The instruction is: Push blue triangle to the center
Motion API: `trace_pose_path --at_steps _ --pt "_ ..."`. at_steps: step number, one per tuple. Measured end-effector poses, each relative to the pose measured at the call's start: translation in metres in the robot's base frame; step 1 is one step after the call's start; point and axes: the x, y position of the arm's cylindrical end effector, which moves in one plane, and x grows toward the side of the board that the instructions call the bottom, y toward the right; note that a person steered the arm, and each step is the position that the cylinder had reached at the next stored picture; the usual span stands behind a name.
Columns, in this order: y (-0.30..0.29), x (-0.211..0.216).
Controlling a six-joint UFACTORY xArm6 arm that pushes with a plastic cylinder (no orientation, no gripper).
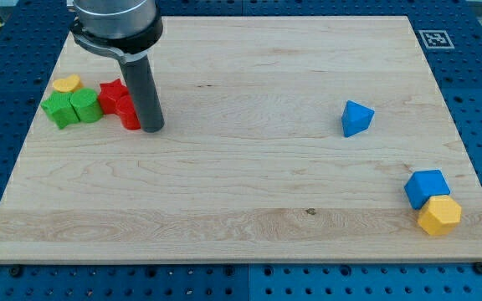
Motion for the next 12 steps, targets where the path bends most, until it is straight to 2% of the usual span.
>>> trace_pose_path --at_steps 2,4,5,8,10,12 --pt "-0.006 0.000" --pt "0.065 -0.003" --pt "0.091 -0.039" --pt "0.246 -0.055" --pt "0.345 -0.048" --pt "0.334 0.000"
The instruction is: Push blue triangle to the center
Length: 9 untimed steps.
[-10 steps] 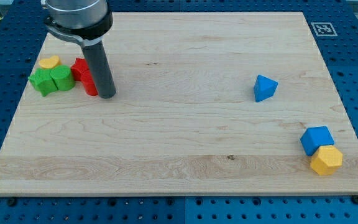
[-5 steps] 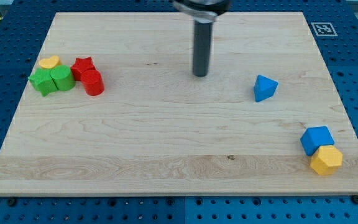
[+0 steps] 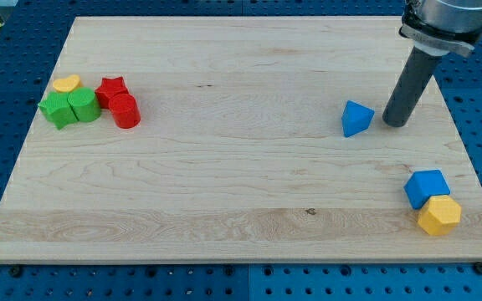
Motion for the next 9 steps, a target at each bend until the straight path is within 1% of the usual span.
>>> trace_pose_path --at_steps 1,2,3,4,5,6,7,9 --pt "-0.037 0.006" --pt "-0.091 0.000" --pt "-0.144 -0.015" --pt "-0.151 -0.019" --pt "-0.107 -0.019" --pt "-0.050 -0.023" --pt "-0.052 -0.059" --pt "-0.098 -0.059"
